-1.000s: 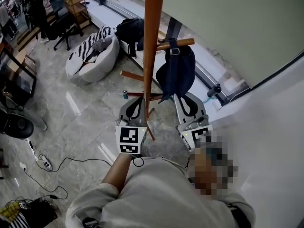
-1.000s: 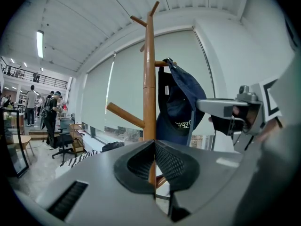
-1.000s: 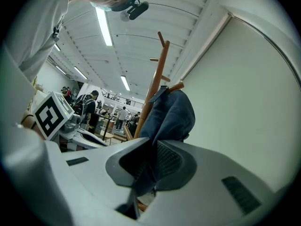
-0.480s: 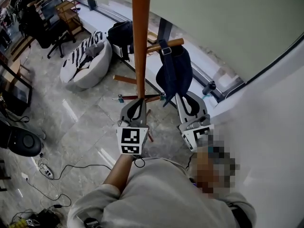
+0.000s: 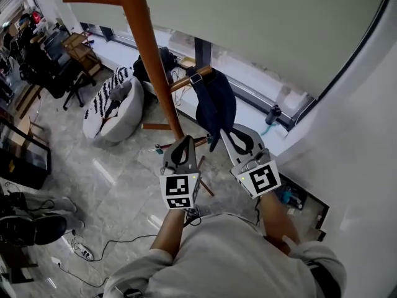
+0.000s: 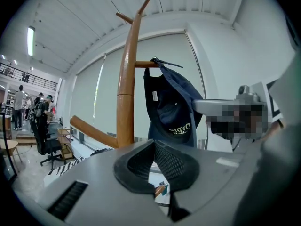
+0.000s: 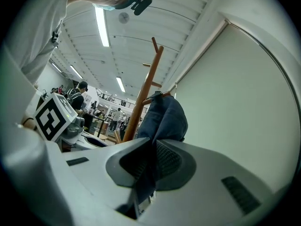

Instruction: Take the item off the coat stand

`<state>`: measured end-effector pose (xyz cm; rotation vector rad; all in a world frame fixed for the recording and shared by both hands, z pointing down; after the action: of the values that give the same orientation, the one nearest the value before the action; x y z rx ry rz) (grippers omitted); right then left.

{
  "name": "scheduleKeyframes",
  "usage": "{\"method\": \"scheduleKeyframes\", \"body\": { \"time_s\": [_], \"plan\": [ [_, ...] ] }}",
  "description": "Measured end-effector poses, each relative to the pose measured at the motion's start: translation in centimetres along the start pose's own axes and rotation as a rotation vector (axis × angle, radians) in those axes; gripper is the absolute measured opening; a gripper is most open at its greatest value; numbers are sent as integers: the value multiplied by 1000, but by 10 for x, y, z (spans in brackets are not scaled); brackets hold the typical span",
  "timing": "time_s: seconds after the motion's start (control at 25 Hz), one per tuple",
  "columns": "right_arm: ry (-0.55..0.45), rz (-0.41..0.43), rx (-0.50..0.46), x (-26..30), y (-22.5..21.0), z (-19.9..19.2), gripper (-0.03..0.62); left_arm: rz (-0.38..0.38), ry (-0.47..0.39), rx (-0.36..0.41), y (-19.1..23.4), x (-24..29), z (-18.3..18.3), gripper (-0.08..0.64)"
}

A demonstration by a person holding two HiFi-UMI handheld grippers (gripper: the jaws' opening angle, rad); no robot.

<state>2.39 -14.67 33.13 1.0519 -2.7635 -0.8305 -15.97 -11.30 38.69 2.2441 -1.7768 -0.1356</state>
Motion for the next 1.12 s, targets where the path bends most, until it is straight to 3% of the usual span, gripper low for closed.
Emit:
{"method": "scheduleKeyframes", "body": {
  "time_s": [0.44, 0.84, 1.12],
  "plan": [
    [-74, -16, -22, 6, -10, 18, 25, -33, 13, 9, -11, 21, 17, 11],
    [-41, -70, -30, -8, -11, 23, 25, -89, 46, 20, -18, 26, 18, 11],
    [10, -104, -22, -32, -27, -1, 25, -134, 68, 33, -42, 46, 4, 11]
  ]
}}
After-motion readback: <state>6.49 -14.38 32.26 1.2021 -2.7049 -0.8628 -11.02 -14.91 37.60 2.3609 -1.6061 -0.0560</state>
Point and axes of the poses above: the fingertips, and each gripper's own axes: x forward along the fingers, y to its left, z out of its top, the point moved 10 cm from there along -x, backward along the fingers, and after that the axes turned 15 degrees about -x, right-handed, at the moved point
